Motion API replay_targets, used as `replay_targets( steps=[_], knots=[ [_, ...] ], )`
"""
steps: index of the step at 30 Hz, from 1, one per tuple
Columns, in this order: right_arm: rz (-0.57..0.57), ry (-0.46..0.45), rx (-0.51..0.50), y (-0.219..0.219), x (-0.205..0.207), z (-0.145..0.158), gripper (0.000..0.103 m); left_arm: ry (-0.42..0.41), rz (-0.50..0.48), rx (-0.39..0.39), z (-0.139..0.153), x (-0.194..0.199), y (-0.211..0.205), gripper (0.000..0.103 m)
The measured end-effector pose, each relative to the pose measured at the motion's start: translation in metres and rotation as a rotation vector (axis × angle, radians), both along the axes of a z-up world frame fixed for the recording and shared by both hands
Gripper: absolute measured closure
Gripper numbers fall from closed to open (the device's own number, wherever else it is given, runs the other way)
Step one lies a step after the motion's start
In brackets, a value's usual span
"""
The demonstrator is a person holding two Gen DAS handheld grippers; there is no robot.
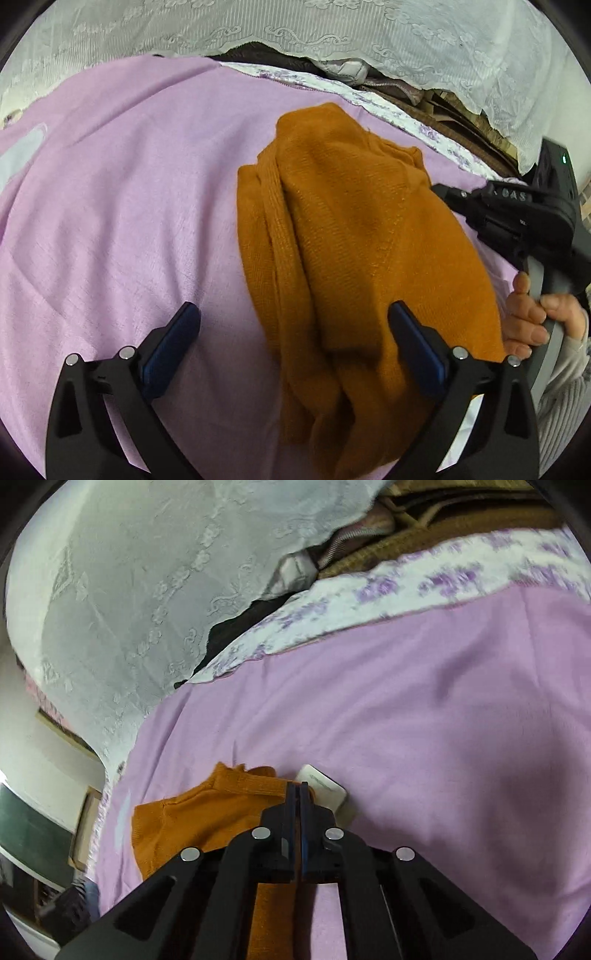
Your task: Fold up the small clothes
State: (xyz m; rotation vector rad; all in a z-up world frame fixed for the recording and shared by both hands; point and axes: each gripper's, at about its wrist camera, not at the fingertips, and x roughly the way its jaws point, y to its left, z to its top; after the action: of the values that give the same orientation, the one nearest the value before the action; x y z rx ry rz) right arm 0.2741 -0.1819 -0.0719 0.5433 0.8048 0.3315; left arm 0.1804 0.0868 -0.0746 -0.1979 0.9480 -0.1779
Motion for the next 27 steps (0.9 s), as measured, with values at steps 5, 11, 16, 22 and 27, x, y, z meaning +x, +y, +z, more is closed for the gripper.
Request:
replay_targets(
  steps=[5,11,16,22,27],
  knots=[
    [0.048,-0.044,-0.057,0.015,-0.012,0.016,0.097,-0.002,0.011,-0.031,0.004,0.000,0.005,0.004],
    [-0.017,-0.010,-0.059,0.009,-0.003,0.004,0.093,0.002,0.016,-0.035,0.001,0.000,0.004,0.004],
    [0.280,-0.174,-0.072,0.074,-0.030,0.064,0.041,-0.001,0.023,-0.054,0.000,0.000,0.007,0.004],
    [0.489,-0.024,-0.251,0.157,-0.007,0.053,0.075,0.005,0.040,-0.079,-0.002,-0.010,0.012,0.004],
    [0.445,0.087,-0.304,0.168,0.031,0.012,0.083,0.008,0.041,-0.061,-0.003,-0.011,0.010,0.004]
  ],
)
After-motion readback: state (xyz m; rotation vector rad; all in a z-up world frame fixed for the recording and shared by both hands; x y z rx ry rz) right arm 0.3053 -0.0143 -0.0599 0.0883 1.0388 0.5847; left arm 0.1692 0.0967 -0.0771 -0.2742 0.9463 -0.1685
